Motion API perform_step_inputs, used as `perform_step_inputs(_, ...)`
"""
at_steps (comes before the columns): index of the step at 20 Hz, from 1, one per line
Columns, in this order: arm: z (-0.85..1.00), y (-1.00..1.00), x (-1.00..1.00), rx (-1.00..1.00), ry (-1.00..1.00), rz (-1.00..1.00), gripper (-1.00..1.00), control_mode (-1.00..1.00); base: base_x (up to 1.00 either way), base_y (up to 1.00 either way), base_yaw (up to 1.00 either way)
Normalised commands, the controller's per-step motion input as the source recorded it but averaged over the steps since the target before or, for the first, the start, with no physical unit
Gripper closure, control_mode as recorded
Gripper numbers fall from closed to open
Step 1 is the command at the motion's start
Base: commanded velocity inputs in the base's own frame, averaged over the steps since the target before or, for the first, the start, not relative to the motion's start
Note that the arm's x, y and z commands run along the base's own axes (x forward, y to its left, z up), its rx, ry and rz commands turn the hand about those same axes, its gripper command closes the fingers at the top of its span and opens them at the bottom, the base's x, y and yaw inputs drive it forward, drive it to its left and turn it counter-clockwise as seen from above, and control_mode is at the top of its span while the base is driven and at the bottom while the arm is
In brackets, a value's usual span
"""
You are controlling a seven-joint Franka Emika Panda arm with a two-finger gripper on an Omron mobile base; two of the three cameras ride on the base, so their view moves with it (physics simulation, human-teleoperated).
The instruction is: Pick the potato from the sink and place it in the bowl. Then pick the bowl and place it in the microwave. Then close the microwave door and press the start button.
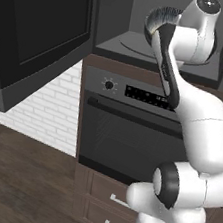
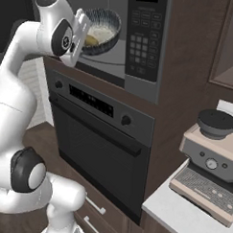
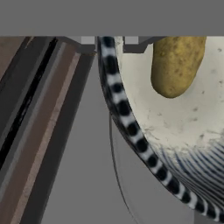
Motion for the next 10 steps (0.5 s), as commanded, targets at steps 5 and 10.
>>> perform_step_inputs(5,-0.37,-0.1,0.64,0.0,0.0,0.0,1.0,-1.0,0.0,0.0,0.0)
perform_step_inputs(10,-0.31,-0.13,0.63,0.0,0.0,0.0,1.0,-1.0,0.0,0.0,0.0)
